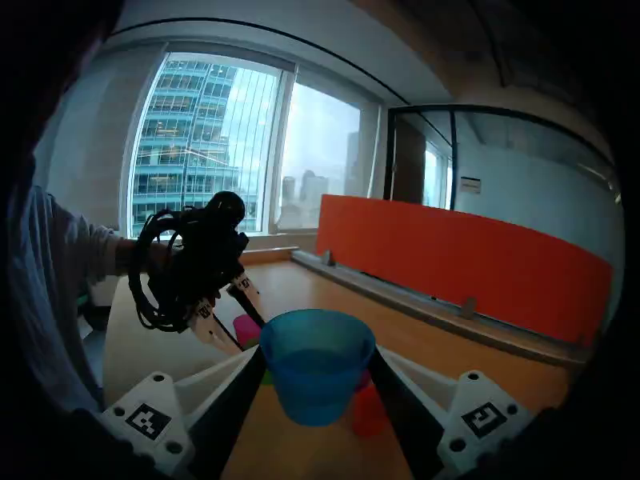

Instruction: Pour water

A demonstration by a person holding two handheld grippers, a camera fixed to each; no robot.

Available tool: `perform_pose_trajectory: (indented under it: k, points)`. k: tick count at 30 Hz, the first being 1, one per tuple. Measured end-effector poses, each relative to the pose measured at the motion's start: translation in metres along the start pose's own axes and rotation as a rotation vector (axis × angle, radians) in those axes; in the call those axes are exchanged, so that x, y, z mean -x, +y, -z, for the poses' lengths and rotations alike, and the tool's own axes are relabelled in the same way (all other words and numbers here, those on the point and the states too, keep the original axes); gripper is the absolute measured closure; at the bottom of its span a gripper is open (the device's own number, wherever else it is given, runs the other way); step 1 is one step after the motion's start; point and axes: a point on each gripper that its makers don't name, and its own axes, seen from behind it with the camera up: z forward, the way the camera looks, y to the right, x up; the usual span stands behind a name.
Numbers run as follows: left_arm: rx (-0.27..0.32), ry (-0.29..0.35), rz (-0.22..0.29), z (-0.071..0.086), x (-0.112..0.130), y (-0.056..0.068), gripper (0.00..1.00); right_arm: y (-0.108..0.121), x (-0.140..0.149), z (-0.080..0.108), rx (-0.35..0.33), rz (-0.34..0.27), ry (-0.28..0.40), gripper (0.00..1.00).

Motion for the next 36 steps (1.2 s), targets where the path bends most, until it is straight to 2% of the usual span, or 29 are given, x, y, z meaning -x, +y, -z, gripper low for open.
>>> perform_pose_trajectory:
  k: [8, 17, 21, 29, 36]
  points:
    - [-0.001, -0.029, -0.019, -0.008, 0.006, 0.004, 0.0, 0.002, 0.002, 0.0, 0.002, -0.003, -0.001, 0.1]
    - [-0.008, -0.042, -0.018, -0.014, 0.009, 0.003, 0.01, 0.004, 0.003, 0.003, 0.007, -0.005, -0.003, 0.1]
    - [-0.018, -0.034, -0.016, -0.016, 0.006, 0.002, 0.09, 0.004, 0.004, 0.003, 0.009, -0.007, -0.003, 0.1]
    - [0.003, -0.02, 0.01, -0.013, 0.002, 0.004, 0.09, 0.005, 0.004, 0.002, 0.011, -0.008, -0.003, 0.1]
    - [0.006, 0.029, 0.029, -0.003, -0.01, 0.002, 0.1, 0.007, 0.003, 0.002, 0.014, -0.011, -0.003, 0.1]
